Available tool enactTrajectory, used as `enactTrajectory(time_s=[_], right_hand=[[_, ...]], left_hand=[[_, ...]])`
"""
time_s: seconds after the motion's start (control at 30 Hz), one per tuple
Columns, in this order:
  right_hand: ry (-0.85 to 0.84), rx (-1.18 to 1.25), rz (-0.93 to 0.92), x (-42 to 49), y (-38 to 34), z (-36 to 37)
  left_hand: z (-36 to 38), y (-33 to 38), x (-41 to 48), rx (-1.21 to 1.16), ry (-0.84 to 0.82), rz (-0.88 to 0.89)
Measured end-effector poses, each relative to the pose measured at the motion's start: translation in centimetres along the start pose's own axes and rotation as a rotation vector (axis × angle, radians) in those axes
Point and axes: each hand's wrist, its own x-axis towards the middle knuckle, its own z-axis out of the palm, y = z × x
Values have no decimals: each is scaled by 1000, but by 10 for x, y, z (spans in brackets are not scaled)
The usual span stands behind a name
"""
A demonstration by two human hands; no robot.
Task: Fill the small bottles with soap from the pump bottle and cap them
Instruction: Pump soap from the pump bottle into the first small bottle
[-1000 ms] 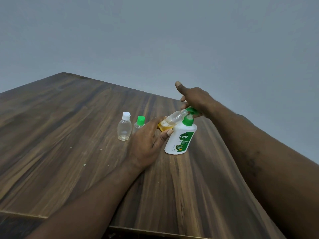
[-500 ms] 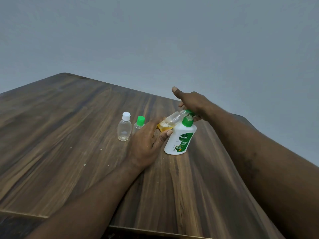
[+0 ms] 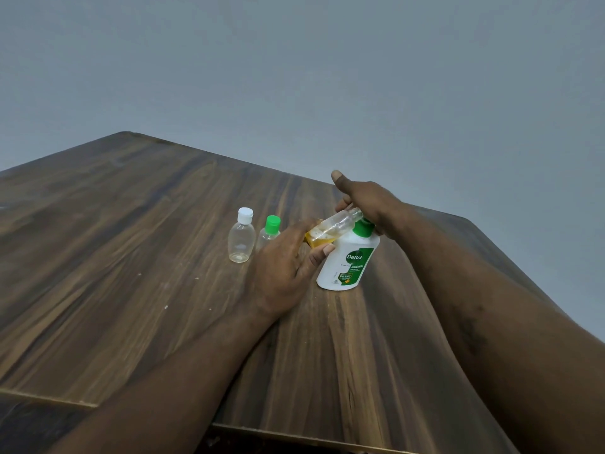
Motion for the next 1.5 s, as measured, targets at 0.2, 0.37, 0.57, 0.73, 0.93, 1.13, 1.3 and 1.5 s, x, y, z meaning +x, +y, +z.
enactTrajectory(time_s=[0.2,0.37,0.57,0.73,0.93,1.13,1.3,1.5], right_hand=[[-39,36,9,-5,-18,-23],[24,35,-12,2,-16,-27],[-61,42,38,3,4,-1],[-46,28,23,4,4,-2],[-51,25,19,1,-16,-26],[-26,-2,4,7,-8,-13],[-42,15,40,10,2,0],[-28,-8,31,6,0,-5]], left_hand=[[0,2,1,-12,22,-4],[0,2,1,-23,23,-7],[2,-1,0,-2,7,-18],[3,-2,1,-1,-10,-26],[2,-1,0,-26,30,-34],[0,-1,2,-29,21,-44],[2,-2,0,-11,-6,-36],[2,-2,0,-9,14,-35]])
